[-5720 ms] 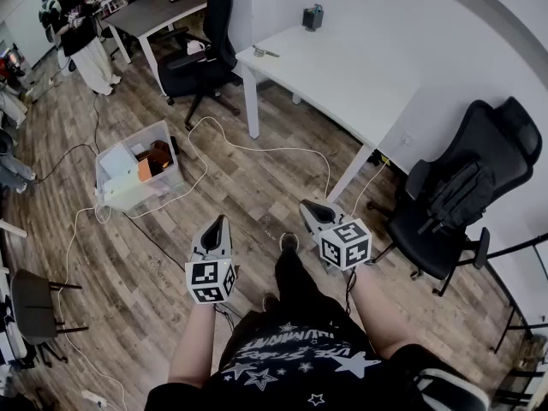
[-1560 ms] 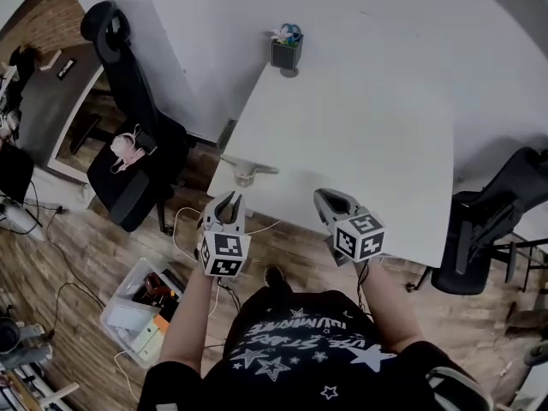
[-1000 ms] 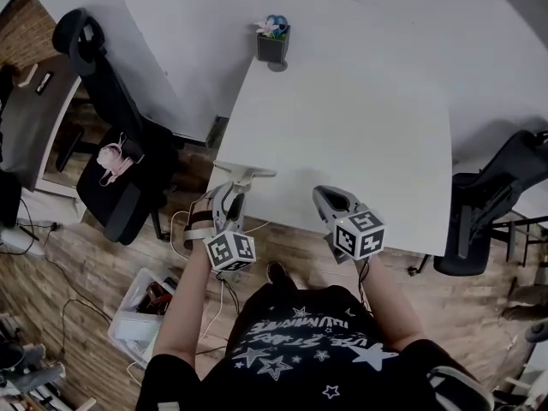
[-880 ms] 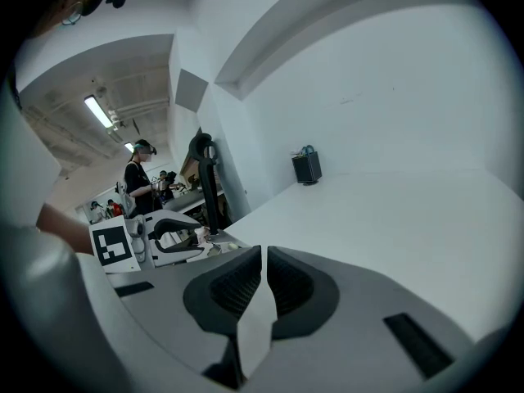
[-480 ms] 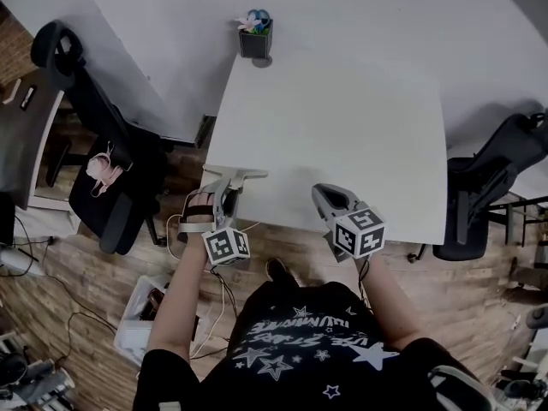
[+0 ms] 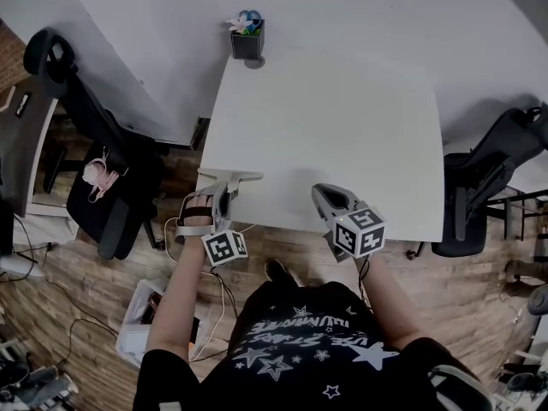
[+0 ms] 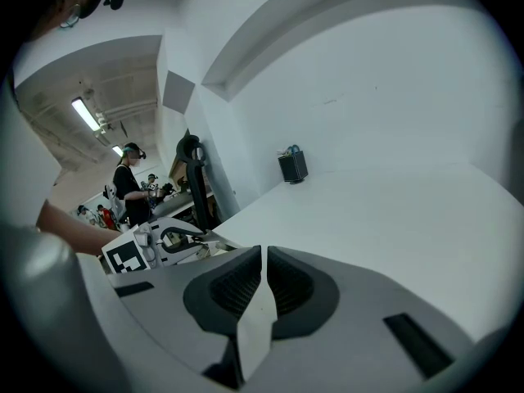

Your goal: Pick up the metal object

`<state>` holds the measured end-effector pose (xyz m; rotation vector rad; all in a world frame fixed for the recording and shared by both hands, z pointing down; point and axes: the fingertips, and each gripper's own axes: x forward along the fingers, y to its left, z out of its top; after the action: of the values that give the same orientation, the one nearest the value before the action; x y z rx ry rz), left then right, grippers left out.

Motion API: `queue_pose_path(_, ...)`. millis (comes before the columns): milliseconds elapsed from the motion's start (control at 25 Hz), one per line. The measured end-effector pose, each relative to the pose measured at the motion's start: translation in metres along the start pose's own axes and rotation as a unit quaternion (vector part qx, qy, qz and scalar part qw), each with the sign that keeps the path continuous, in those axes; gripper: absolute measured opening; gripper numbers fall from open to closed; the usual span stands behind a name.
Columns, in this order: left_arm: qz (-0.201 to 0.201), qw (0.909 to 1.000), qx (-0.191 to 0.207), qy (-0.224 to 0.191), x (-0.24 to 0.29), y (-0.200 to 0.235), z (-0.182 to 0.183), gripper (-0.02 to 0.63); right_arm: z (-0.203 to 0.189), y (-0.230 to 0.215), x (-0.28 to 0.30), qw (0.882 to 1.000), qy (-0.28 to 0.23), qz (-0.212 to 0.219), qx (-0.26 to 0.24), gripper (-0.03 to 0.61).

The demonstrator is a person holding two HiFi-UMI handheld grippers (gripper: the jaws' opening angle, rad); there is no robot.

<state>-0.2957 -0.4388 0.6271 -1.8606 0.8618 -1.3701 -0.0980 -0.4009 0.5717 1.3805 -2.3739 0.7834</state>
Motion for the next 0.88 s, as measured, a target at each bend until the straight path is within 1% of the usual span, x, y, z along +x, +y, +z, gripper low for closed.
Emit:
queue_pose_path(80,0.01,0.9999,0.012,-0.001,0.001,0.002,0.001,0.054,0.001,-0.001,0.0,1.0,0.0,-0.001,0.001,0.055)
queue_pose_path(160,0.009,0.9998,0.02,0.0,0.001,0.003,0.001,0.051,0.001,-0.003,0.0,1.0,0.0,-0.002,0.002,0.055)
queue_pose_path(280,-0.003,0.9994,0.035,0.001,0.001,0.001,0.001,0.043,0.001,-0.003,0.0,1.0,0.0,-0.002,0.003,0.055)
queue_pose_path(400,-0.006,0.9993,0.035,-0.007,-0.002,0.004,0.002,0.036,0.0,-0.003,-0.002,1.0,0.001,-0.002,0.002,0.055)
queue_pose_path(600,0.006,0.9998,0.015,-0.008,-0.006,0.017,0.003,0.029,0.001,-0.003,-0.004,1.0,-0.001,0.0,0.004,0.055)
queue_pose_path(680,0.013,0.9999,0.001,-0.008,-0.011,0.022,0.005,0.029,0.002,-0.002,-0.006,1.0,-0.003,0.004,0.004,0.055)
queue_pose_path(800,0.025,0.9991,-0.034,-0.007,-0.02,0.034,0.01,0.028,0.006,0.001,-0.009,1.0,-0.007,0.013,-0.003,0.055)
queue_pose_path(880,0.033,0.9972,-0.067,-0.006,-0.027,0.041,0.014,0.028,0.009,0.002,-0.012,1.0,-0.009,0.019,-0.007,0.055)
